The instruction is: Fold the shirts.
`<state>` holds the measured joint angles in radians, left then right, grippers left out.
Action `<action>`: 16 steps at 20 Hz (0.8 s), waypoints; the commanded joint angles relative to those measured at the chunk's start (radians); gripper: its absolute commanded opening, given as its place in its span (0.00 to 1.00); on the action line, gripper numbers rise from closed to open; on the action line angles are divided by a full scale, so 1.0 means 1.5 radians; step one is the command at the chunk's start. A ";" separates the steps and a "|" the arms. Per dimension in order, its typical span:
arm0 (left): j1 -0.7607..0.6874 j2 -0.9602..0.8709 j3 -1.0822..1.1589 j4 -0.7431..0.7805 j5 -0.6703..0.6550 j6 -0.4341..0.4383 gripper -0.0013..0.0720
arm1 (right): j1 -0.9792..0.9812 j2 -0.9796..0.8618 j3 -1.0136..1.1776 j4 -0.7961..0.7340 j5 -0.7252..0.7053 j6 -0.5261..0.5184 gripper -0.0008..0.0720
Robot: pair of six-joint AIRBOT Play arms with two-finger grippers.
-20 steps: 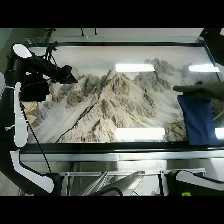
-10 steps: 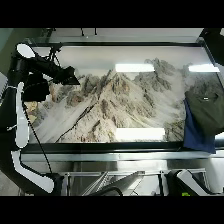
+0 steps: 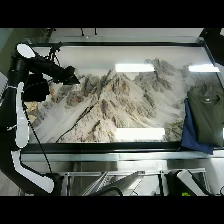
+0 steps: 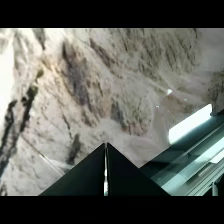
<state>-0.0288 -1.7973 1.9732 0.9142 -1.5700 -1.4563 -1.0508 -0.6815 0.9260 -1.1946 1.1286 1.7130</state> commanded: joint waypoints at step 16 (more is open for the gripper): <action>0.000 0.359 -0.397 -0.065 0.119 0.122 0.03 | 0.609 -0.086 0.087 0.099 -0.034 -0.191 0.04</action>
<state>-0.0288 -1.4128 1.5913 0.8253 -1.4204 -1.3258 -0.4007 -0.7647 1.0588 -0.8875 1.0790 1.4342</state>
